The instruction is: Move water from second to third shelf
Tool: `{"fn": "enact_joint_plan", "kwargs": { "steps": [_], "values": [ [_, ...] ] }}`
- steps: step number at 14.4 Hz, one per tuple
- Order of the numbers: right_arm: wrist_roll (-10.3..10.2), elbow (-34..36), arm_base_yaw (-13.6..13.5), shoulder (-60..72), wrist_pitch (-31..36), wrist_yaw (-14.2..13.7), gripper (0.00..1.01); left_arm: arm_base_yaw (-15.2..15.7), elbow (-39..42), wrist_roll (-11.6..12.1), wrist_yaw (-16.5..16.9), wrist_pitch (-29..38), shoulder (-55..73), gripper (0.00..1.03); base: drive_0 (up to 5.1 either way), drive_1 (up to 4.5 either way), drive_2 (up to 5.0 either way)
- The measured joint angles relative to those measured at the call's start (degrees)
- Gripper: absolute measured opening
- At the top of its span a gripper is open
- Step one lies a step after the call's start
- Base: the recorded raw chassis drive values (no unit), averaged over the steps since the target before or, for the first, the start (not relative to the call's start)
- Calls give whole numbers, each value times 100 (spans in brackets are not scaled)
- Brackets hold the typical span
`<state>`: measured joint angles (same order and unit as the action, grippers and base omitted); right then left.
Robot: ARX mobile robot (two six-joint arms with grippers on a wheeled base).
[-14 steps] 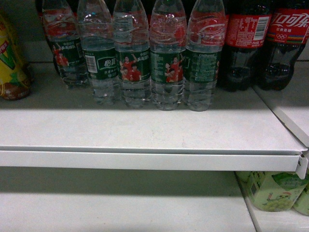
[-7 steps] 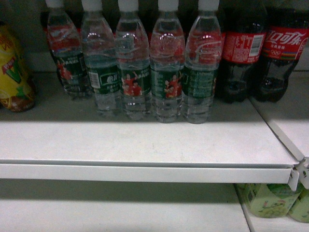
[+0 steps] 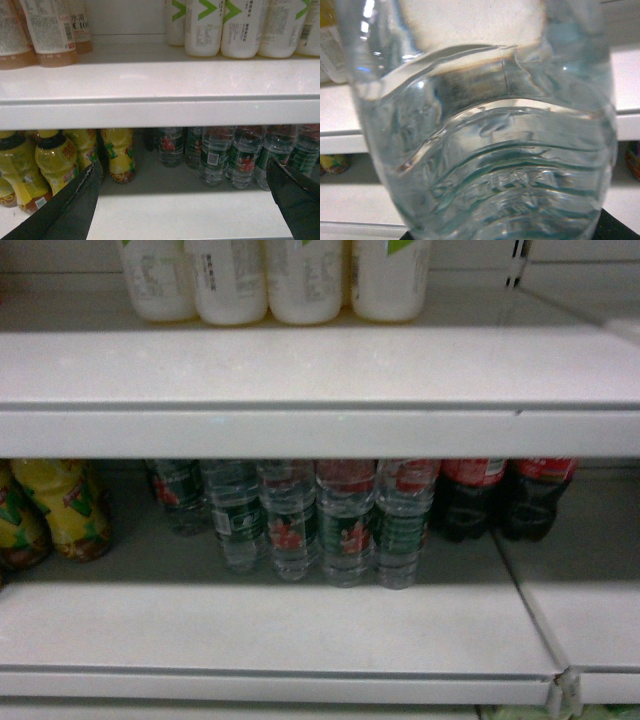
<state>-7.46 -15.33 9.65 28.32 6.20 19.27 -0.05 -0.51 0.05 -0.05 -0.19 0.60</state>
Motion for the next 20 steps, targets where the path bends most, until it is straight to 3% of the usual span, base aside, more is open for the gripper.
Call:
{"fn": "enact_joint_plan", "kwargs": {
  "steps": [17, 20],
  "values": [
    [0, -13, 11, -4, -13, -39, 41, 0, 0, -2, 9, 4, 0, 98, 0, 0, 0],
    [0, -13, 9, -4, 9, -17, 41, 2, 0, -2, 4, -2, 0, 98, -500, 241, 241]
  ]
}}
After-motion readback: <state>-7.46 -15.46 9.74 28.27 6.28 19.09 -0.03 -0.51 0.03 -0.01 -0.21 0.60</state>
